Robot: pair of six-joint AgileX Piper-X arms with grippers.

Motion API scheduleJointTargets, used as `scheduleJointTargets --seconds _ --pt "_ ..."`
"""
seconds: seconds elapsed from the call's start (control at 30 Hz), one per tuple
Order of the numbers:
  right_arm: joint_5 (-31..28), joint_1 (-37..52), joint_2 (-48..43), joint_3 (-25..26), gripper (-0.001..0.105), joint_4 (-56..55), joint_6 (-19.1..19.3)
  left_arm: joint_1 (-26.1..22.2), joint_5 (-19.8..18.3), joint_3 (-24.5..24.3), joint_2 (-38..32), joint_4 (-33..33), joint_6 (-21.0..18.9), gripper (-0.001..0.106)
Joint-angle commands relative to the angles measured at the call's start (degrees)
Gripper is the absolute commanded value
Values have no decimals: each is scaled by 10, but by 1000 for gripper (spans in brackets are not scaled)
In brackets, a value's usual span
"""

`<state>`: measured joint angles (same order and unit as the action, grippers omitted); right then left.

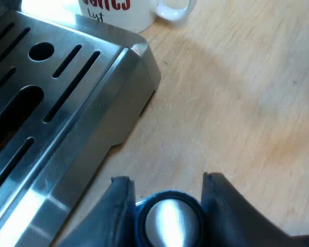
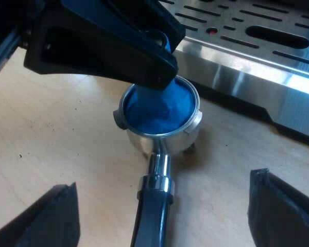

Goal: Grind coffee beans and then tamp

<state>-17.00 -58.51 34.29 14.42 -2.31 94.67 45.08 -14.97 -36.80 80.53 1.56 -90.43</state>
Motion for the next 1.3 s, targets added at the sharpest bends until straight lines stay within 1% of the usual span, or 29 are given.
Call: scheduleJointTargets --seconds 0.03,0.43,0.63,0.7,0.77,0.87,0.9,0.93,1.03,1.17,1.23,1.3 --pt "6 3 -4 1 69 8 7 0 -2 5 21 -45 -11 17" --pt "6 3 -4 1 69 8 7 0 -3 5 72 -64 -11 17" --pt "6 3 -4 1 69 8 7 0 -3 5 68 -68 -13 17" --pt "6 3 -4 1 69 8 7 0 -6 5 59 -68 -22 17" --pt "6 3 -4 1 69 8 7 0 -8 5 43 -67 -23 17" --pt "6 3 -4 1 69 8 7 0 -8 5 39 -66 -23 17" --pt "6 3 -4 1 69 8 7 0 -8 5 31 -64 -23 17" --pt "6 3 -4 1 69 8 7 0 -8 5 -9 -42 -23 17" --pt "6 3 -4 1 69 13 7 0 -8 5 -36 -23 -23 17" --pt "6 3 -4 1 69 23 6 0 -8 -4 -56 -19 -26 17" --pt "6 3 -4 1 69 36 -6 0 -8 -4 -73 -9 -37 17" --pt "6 3 -4 1 69 38 -10 0 -8 -6 -88 -8 -38 17"
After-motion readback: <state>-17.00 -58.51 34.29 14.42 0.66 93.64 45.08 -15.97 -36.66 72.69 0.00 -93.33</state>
